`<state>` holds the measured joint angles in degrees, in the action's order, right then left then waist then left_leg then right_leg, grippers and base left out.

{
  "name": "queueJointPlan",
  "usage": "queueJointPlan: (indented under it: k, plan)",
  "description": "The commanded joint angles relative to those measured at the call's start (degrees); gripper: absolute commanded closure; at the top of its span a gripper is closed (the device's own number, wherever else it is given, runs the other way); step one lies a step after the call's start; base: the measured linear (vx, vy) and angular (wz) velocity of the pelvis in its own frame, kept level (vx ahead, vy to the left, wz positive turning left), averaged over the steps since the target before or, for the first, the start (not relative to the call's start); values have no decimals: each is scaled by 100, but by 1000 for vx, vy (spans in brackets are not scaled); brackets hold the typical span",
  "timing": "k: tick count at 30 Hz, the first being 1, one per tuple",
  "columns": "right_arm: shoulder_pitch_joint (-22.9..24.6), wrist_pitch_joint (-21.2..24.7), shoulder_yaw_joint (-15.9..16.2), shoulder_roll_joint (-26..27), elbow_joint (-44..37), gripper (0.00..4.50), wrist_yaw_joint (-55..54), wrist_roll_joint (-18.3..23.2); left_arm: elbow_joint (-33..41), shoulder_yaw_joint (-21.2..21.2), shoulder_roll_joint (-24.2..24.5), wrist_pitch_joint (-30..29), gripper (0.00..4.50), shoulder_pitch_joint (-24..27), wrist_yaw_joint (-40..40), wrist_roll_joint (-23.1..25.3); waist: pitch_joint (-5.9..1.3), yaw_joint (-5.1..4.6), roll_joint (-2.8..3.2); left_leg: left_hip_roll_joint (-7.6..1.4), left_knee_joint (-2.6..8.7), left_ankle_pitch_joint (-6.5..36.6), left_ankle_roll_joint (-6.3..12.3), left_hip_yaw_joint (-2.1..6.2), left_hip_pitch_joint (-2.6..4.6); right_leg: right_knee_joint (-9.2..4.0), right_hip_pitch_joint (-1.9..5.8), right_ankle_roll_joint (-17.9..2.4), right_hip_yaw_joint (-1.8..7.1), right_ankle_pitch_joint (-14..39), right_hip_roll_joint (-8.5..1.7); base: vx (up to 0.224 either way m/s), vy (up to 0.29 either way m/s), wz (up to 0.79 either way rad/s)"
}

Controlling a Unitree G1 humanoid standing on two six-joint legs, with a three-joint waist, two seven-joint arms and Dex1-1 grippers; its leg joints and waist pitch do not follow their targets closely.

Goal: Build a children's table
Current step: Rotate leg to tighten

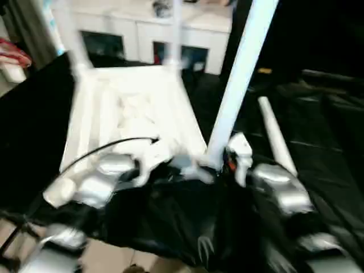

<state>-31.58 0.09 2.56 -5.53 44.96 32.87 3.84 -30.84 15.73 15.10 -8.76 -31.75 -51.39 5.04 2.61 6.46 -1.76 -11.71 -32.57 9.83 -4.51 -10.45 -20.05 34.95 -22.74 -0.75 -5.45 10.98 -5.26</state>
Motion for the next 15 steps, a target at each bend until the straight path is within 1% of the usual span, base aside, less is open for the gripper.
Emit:
queueJointPlan:
  k: [1,2,3,4,5,6,7,8,9,10,11,13,15]
  plan:
    - [-69,204,157,421,295,174,-608,-83,-201,50,-380,-142,450,-204,730,94,-261,-13,36,-153,421,2087,-197,116,96,-648,162,-519,293,2996,-418,0,0,0]
    - [-116,259,110,518,354,174,-850,-93,-262,27,-476,-187,450,-252,905,121,-266,-13,32,-151,423,2080,-174,121,77,-651,178,-502,285,2986,-417,0,0,0]
    - [-127,252,98,549,367,174,-895,-90,-281,23,-509,-190,450,-268,954,127,-262,-19,26,-151,427,2077,-163,119,71,-659,173,-484,286,2979,-407,0,0,0]
    - [-169,77,112,755,434,174,-1032,-160,-364,37,-745,-168,450,-345,1160,181,-264,-24,75,-152,425,2179,-166,116,92,-674,144,-483,286,2915,-394,0,0,0]
    - [-169,77,112,755,434,174,-1032,-160,-364,37,-745,-168,450,-345,1160,181,-272,-15,59,-149,421,2187,-161,119,93,-672,152,-487,278,2874,-394,0,0,0]
    - [-144,-17,129,793,400,174,-964,-165,-360,67,-789,-132,450,-347,1133,191,-277,-3,73,-150,423,2187,-149,118,93,-668,157,-499,283,2809,-396,0,0,0]
    - [-96,-71,132,817,329,104,-858,-142,-331,104,-815,-93,450,-326,1055,193,-284,-1,61,-152,428,2116,-108,118,56,-642,179,-531,291,2633,-397,0,0,0]
    - [-95,-69,117,822,331,104,-844,-122,-326,112,-816,-82,450,-322,1034,190,-286,3,81,-162,435,2062,-85,111,54,-623,174,-583,304,2434,-385,0,0,0]
    - [-90,-63,82,828,328,104,-804,-76,-310,132,-815,-58,450,-309,982,185,-290,6,91,-160,432,2057,-77,109,56,-613,177,-622,304,2355,-381,0,0,0]
    - [-99,-75,44,810,342,95,-728,-31,-279,173,-792,0,450,-284,882,185,-296,-1,90,-162,440,2016,-62,112,24,-583,207,-692,305,2168,-379,0,0,0]
    - [-98,-105,53,778,339,95,-663,-33,-246,197,-764,58,450,-258,786,170,-299,5,93,-163,437,2007,-60,107,32,-581,204,-709,306,2138,-378,0,0,0]
    - [-89,-168,96,722,318,64,-627,-59,-193,220,-726,79,450,-223,675,145,-306,7,108,-161,432,1967,-54,100,27,-573,209,-754,313,2041,-383,0,0,0]
    - [-45,-237,181,540,218,64,-320,-58,-35,262,-581,147,450,-122,312,45,-302,14,110,-160,432,1960,-32,96,30,-574,209,-782,312,2022,-385,0,0,0]
